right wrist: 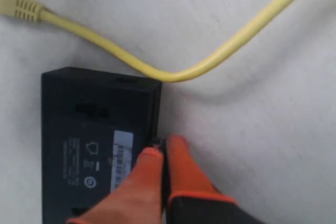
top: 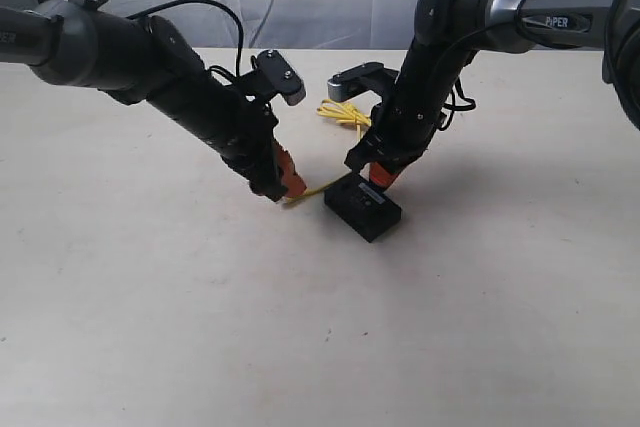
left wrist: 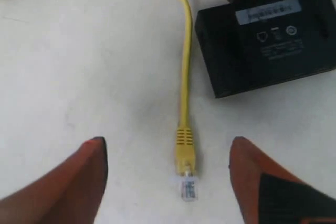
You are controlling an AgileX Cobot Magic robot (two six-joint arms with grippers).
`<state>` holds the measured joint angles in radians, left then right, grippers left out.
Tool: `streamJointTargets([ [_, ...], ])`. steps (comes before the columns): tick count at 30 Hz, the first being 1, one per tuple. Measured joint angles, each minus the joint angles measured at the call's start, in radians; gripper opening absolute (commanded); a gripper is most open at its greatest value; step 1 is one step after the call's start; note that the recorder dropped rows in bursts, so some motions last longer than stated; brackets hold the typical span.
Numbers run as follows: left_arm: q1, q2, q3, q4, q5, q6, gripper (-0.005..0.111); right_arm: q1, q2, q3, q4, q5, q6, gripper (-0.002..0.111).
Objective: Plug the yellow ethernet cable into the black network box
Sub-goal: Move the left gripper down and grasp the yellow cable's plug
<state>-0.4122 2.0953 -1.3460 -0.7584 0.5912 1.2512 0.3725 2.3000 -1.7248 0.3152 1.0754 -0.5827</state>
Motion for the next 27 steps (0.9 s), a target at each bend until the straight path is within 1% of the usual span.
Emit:
streamJointTargets([
  [12, -0.019, 0.068, -0.013, 0.034, -0.064, -0.009, 0.063, 0.0, 0.0, 0.0, 0.004, 0.041, 0.007, -0.001],
  [17, -0.042, 0.074, -0.015, 0.036, -0.122, -0.005, 0.052, 0.0, 0.0, 0.0, 0.006, 0.056, 0.009, -0.001],
  [20, -0.046, 0.076, -0.016, 0.042, -0.131, -0.005, 0.05, 0.0, 0.0, 0.0, 0.008, 0.063, 0.009, -0.001],
  [22, -0.046, 0.079, -0.019, 0.054, -0.126, -0.005, 0.041, 0.0, 0.0, 0.0, 0.008, 0.072, 0.009, -0.001],
  [26, -0.046, 0.081, -0.018, 0.076, -0.104, -0.013, 0.0, 0.0, 0.0, 0.0, 0.008, 0.078, 0.01, -0.001],
  [27, -0.046, 0.081, -0.018, 0.08, -0.101, -0.015, 0.0, 0.0, 0.0, 0.0, 0.008, 0.078, 0.01, -0.001],
])
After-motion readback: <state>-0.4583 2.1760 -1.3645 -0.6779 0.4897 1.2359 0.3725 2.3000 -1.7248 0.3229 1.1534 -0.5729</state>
